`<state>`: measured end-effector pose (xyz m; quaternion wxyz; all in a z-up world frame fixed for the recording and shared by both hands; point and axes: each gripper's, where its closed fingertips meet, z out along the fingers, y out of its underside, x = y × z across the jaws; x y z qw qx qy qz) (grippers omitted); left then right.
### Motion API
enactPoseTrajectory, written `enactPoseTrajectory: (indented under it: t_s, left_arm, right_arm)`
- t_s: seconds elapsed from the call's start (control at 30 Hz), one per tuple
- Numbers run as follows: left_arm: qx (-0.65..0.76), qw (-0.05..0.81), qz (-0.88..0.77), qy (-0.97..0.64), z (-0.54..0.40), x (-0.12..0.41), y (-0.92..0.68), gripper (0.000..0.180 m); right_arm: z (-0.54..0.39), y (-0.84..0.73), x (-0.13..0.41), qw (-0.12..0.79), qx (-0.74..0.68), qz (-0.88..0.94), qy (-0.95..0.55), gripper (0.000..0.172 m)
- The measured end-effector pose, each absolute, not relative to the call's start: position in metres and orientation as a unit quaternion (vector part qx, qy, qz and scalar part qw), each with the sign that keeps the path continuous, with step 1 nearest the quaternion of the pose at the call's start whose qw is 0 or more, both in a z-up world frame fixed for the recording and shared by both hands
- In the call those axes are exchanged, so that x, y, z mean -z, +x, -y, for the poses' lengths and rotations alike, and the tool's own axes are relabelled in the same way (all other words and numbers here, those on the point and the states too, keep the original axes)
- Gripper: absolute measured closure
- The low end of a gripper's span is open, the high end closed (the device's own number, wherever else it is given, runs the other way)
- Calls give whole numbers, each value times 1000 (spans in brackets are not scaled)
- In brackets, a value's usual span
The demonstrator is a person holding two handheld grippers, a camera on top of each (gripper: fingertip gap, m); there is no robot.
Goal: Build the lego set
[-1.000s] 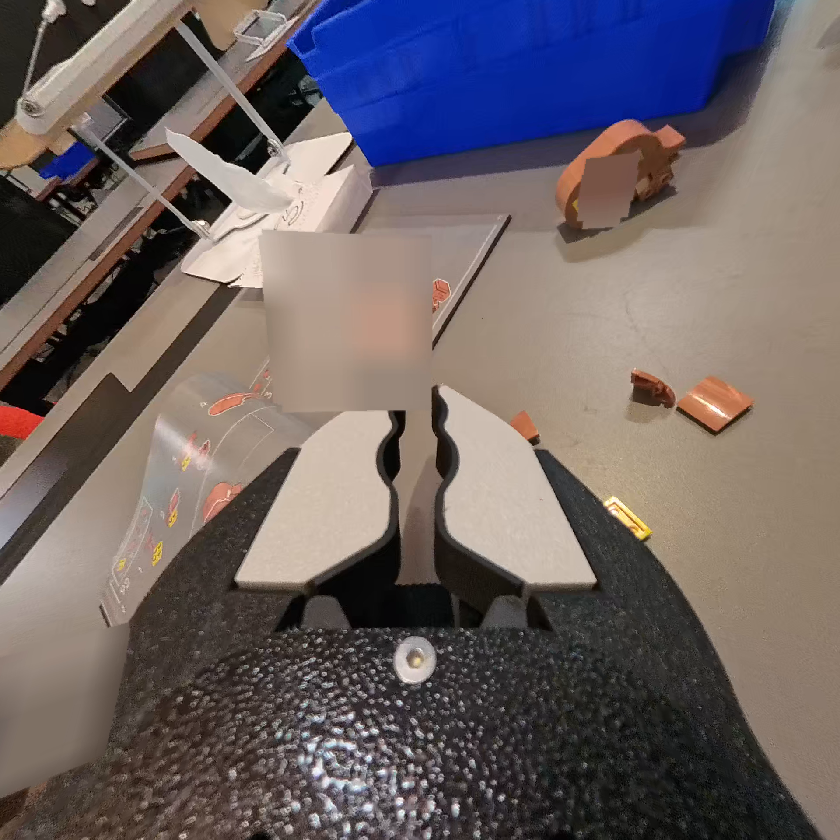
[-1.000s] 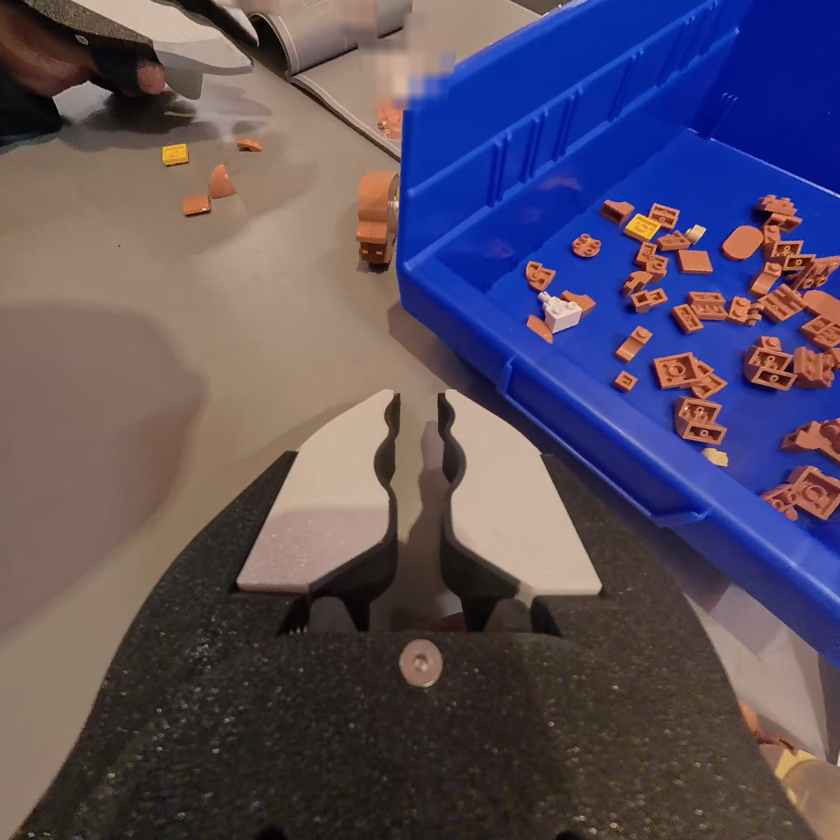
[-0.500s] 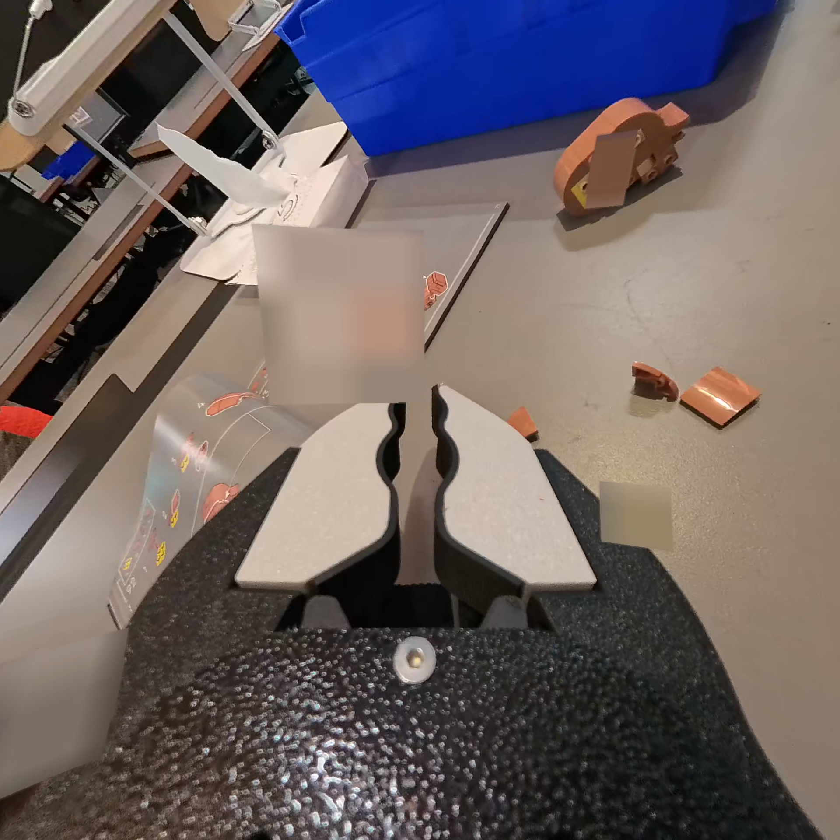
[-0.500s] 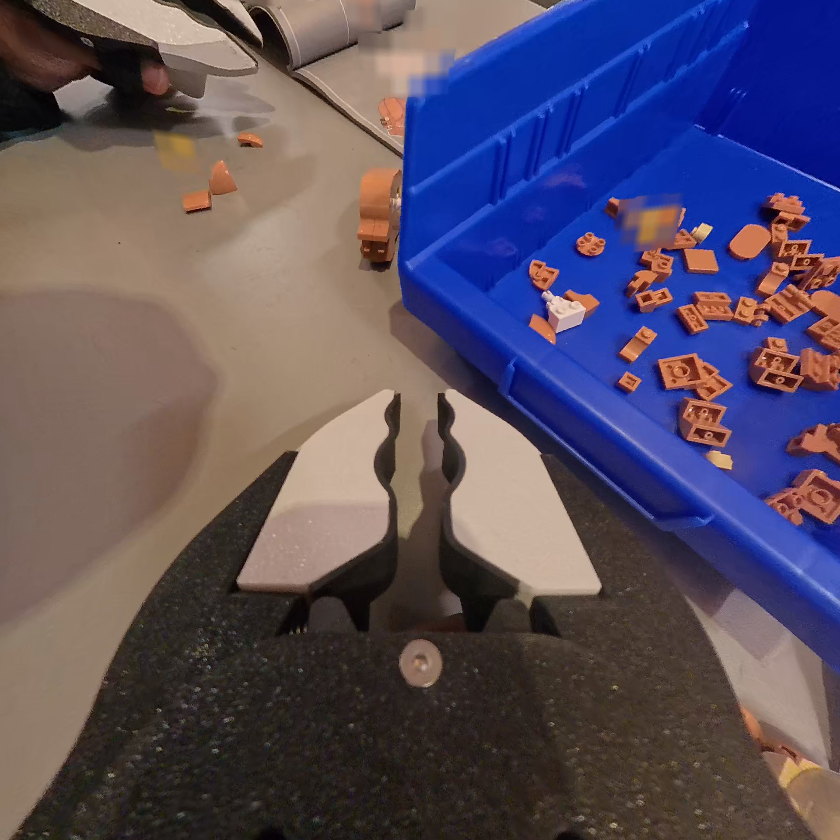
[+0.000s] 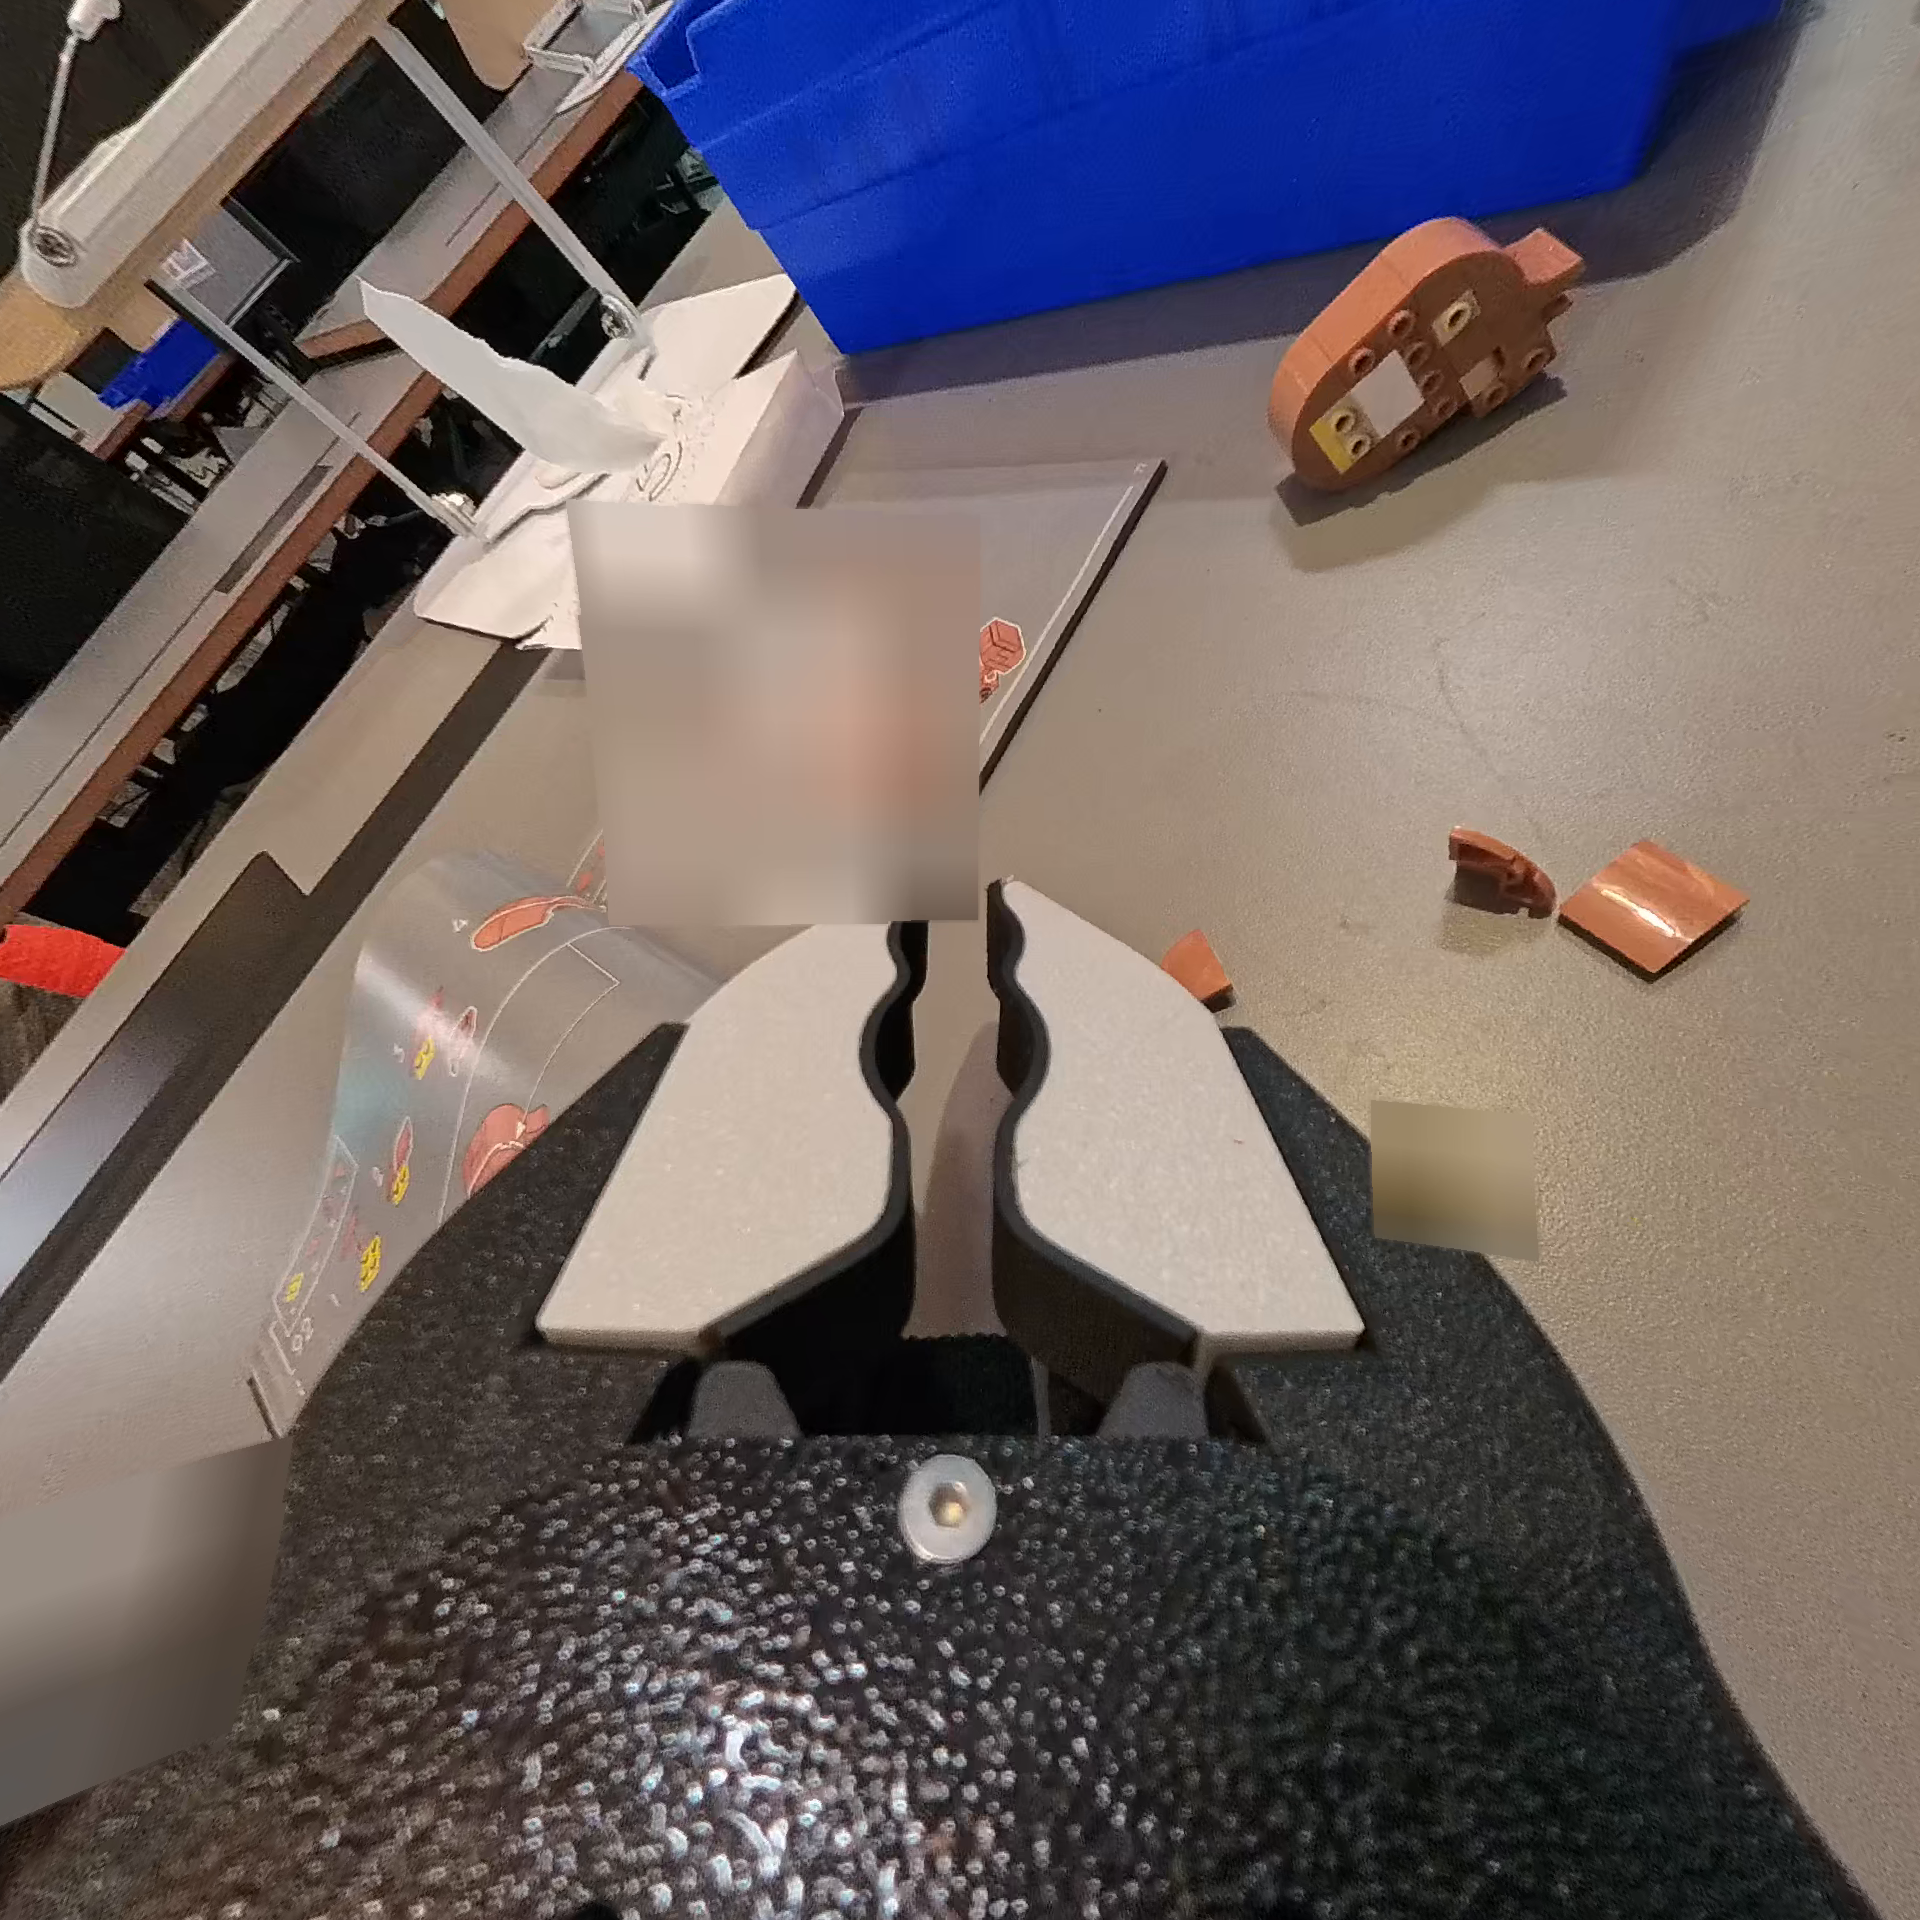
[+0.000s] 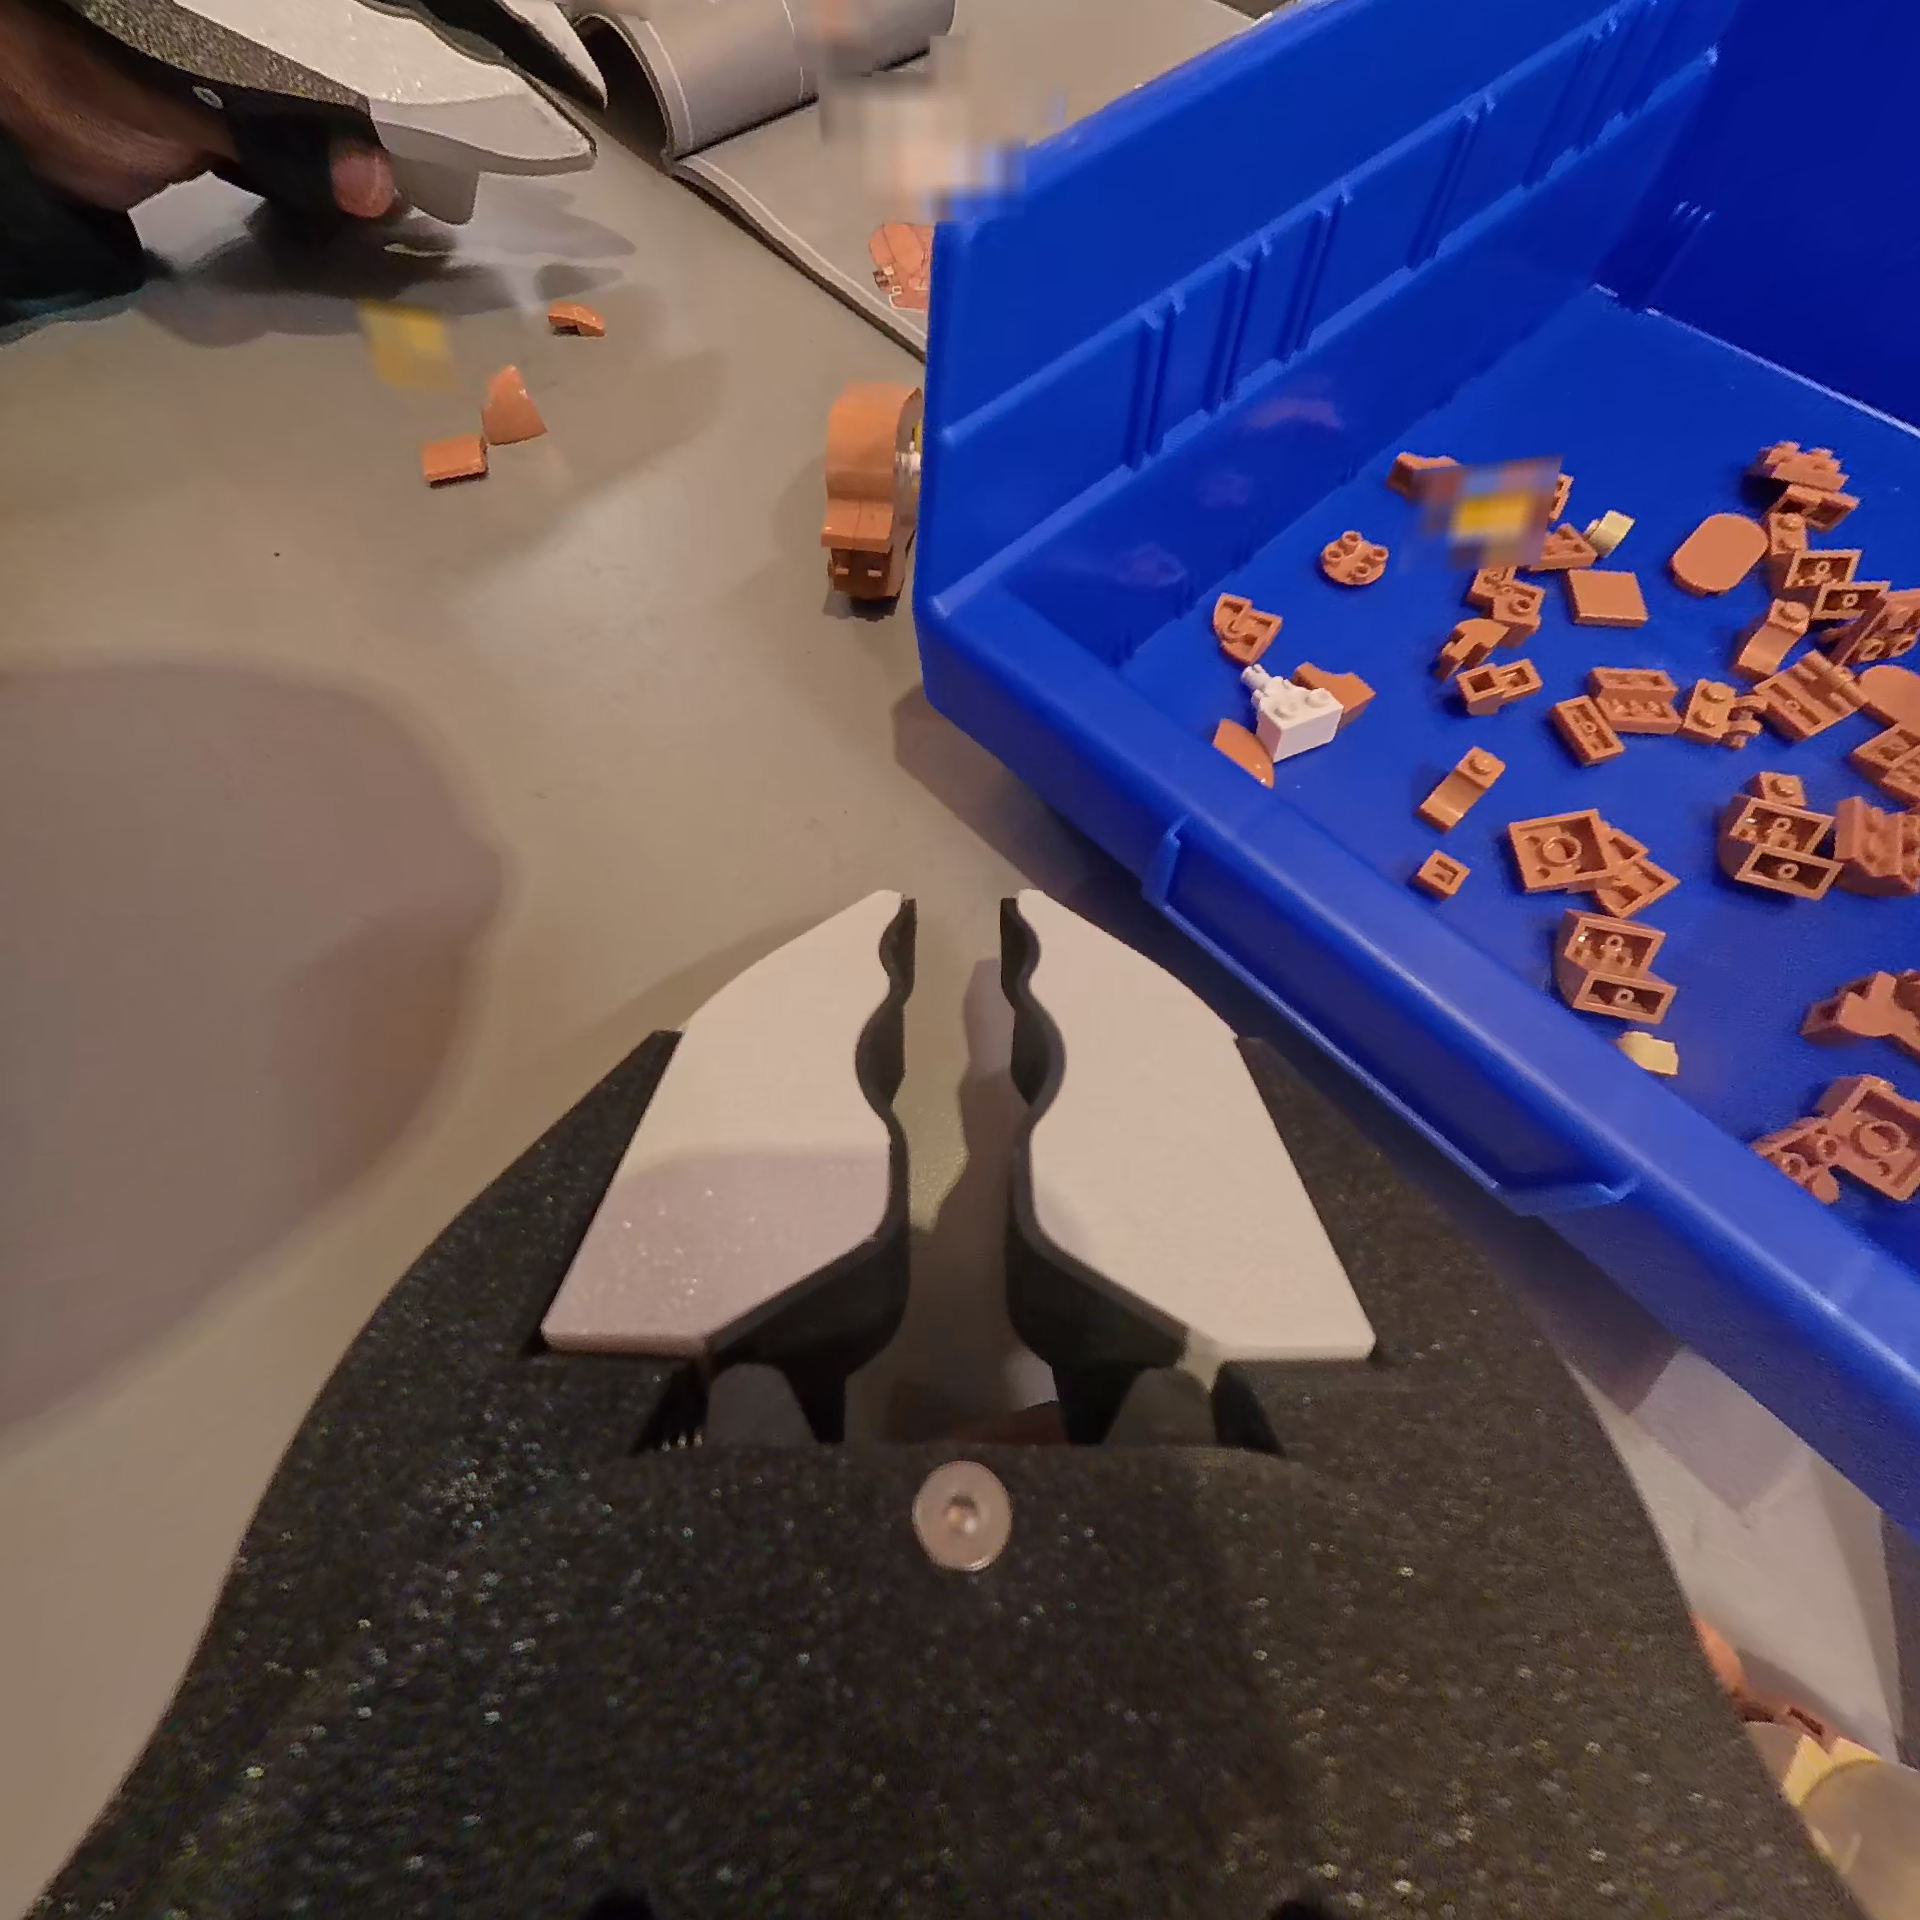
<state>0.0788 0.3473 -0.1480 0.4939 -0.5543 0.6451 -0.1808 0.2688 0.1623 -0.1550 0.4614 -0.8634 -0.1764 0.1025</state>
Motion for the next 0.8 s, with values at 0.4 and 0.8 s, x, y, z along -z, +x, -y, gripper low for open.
enactPoseTrajectory:
  t_s: [0.4, 0.8]
  left_arm:
    - [179, 494, -646, -554, -347, 149, 79, 170]
    - [177, 493, -646, -555, -348, 149, 79, 170]
  right_arm:
    - [-162, 268, 156, 460, -102, 179, -864, 156]
    - [-162, 268, 157, 457, -102, 181, -865, 156]
